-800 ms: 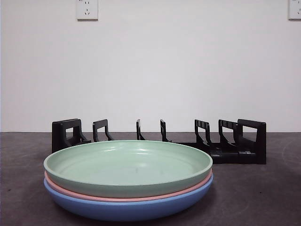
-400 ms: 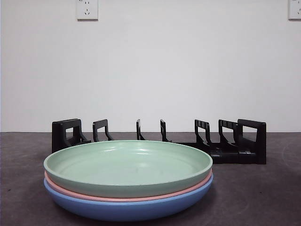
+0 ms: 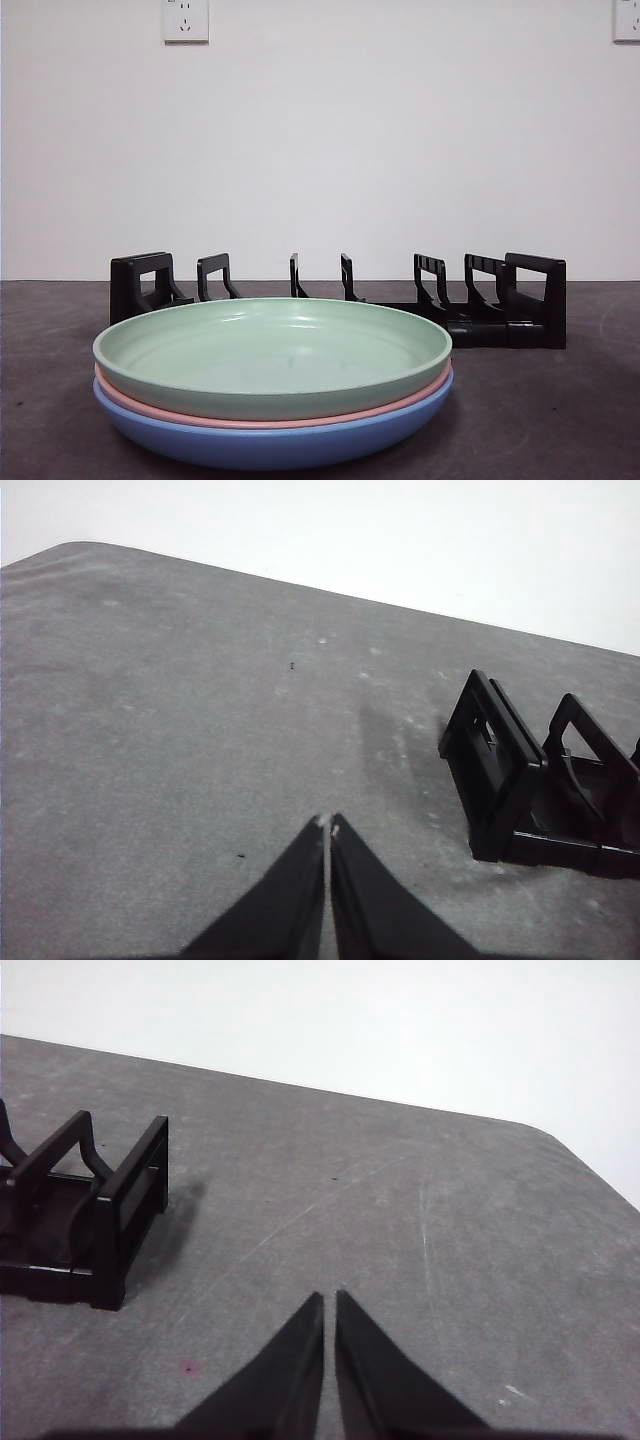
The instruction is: Place the plate
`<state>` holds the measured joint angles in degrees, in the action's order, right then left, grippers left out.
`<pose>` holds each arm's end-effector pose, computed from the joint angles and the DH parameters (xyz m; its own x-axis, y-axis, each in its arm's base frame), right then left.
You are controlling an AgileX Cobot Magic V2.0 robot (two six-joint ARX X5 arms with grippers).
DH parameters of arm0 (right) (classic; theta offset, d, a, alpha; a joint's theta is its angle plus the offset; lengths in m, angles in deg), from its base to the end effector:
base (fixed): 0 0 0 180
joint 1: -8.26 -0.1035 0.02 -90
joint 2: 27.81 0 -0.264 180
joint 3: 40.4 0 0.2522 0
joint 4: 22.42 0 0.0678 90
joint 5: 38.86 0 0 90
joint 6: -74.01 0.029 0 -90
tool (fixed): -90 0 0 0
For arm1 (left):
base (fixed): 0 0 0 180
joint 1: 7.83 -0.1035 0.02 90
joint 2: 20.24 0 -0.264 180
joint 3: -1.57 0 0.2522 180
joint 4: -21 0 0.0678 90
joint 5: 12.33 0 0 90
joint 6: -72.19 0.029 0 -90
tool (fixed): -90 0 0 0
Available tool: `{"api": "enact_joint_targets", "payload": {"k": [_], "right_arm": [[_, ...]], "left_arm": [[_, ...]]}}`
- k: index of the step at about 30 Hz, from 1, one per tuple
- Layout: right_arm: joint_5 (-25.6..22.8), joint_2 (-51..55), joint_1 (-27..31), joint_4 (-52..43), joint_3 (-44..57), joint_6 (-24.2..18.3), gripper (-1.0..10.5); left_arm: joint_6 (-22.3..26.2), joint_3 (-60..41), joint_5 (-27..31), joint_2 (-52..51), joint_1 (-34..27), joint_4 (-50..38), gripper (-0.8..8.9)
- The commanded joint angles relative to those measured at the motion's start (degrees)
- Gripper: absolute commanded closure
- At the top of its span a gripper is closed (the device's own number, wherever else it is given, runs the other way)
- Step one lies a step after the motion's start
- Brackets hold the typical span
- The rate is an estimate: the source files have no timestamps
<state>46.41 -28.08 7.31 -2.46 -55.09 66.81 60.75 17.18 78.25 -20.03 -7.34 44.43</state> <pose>0.0965 -0.0008 0.1582 0.9932 -0.0660 -0.0962 0.0529 0.9897 -0.1326 0.0950 -0.0005 0.1579 0.9902 0.0017 -0.1397 -0.0291 0.9804 -0.1950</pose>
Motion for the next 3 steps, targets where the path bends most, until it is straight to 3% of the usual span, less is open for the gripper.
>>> {"api": "enact_joint_targets", "payload": {"k": [1, 3], "right_arm": [[-0.22, 0.07, 0.11, -0.61, 0.20, 0.79, 9.3], [-0.24, 0.07, 0.11, -0.61, 0.20, 0.79, 9.3]], "left_arm": [[-0.17, -1.14, -0.13, 0.02, -0.07, -0.59, 8.06], [-0.17, -1.14, -0.13, 0.02, -0.07, -0.59, 8.06]]}}
